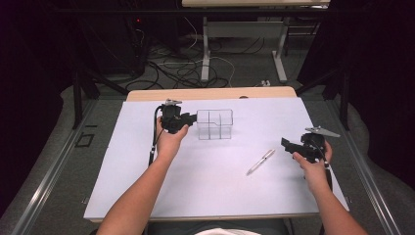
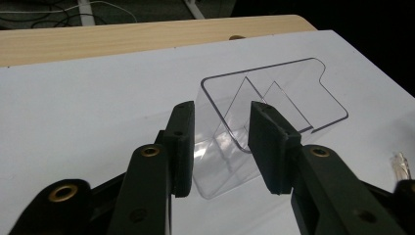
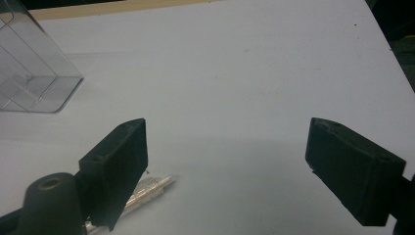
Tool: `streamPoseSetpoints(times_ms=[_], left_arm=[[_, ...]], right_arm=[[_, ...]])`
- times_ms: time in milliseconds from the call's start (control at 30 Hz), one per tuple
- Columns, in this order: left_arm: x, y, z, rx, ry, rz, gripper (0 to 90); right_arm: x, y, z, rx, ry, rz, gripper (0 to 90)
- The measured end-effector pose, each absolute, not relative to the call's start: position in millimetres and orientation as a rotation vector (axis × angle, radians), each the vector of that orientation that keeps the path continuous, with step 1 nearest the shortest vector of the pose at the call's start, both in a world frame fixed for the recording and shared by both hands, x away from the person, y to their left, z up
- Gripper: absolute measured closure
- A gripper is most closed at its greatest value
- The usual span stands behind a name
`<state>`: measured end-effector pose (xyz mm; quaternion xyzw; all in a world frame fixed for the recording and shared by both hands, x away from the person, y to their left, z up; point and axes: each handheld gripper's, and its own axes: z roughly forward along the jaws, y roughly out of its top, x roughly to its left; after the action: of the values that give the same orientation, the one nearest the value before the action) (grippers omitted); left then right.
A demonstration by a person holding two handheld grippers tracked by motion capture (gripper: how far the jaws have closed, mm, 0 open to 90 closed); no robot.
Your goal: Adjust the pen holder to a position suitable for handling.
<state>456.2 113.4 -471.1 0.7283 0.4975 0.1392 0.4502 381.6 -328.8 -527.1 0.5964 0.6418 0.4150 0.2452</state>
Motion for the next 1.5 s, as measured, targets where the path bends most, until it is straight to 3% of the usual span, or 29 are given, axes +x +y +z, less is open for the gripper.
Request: streamPoseSetpoints(times_ms=[300,467,667,833,900,1033,1100,1200,1500], left_arm=[[443,122,-467,1.817,1.18,0.329,48.1],[431,126,-468,1.821,1.148,0.332,36.5],[411,138,-466,1.867,1.113,0.364,32.4],[401,147,-467,1.847,1.116,0.317,28.4],[398,149,-471,1.857,1.106,0.326,20.8],[392,148,-480,1.862,1.098,0.377,10.2],[390,148,-483,1.885,1.07,0.399,0.7],[385,148,-485,1.881,1.057,0.407,0.1],[371,151,-492,1.894,1.044,0.384,0.1]], right_arm=[[382,-328,-523,1.63,1.759,1.147,15.5],[380,-328,-517,1.607,1.755,1.175,15.0],[375,-329,-515,1.607,1.758,1.159,14.5],[376,-332,-515,1.611,1.808,1.156,11.2],[377,-331,-515,1.608,1.833,1.137,10.3],[376,-327,-513,1.508,1.876,1.085,16.1],[373,-320,-510,1.382,1.944,1.06,19.4],[368,-313,-510,1.216,1.991,1.02,26.3],[362,-295,-510,0.971,2.122,0.945,34.3]])
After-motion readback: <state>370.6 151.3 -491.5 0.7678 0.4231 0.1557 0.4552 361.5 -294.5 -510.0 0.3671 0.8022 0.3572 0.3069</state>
